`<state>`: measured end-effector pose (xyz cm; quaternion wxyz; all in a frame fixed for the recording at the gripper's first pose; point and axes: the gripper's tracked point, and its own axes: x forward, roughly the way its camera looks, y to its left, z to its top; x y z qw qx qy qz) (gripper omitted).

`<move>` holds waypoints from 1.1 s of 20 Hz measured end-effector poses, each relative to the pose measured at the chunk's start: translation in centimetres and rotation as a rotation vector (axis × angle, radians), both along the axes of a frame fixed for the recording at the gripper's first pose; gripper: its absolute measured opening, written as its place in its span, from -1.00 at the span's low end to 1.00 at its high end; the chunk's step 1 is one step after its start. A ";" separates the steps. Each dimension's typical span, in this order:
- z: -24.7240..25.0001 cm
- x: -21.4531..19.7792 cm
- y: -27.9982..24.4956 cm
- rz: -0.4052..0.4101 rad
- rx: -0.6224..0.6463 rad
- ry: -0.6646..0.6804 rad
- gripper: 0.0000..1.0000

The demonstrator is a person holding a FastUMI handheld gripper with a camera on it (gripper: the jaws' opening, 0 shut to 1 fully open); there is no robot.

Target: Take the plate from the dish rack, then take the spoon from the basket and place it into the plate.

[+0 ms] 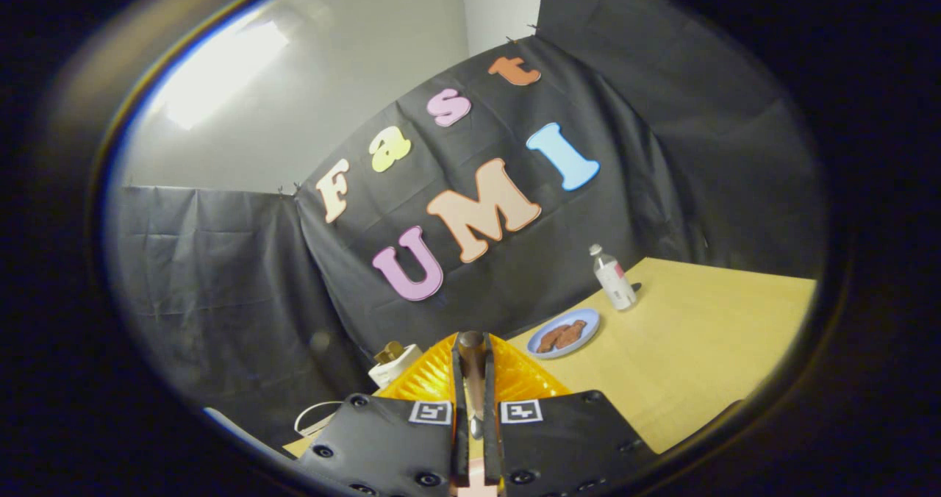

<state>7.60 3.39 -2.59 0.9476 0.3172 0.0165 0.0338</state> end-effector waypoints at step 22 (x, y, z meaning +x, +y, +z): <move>-12.2 -3.0 3.7 0.176 0.071 0.238 -0.80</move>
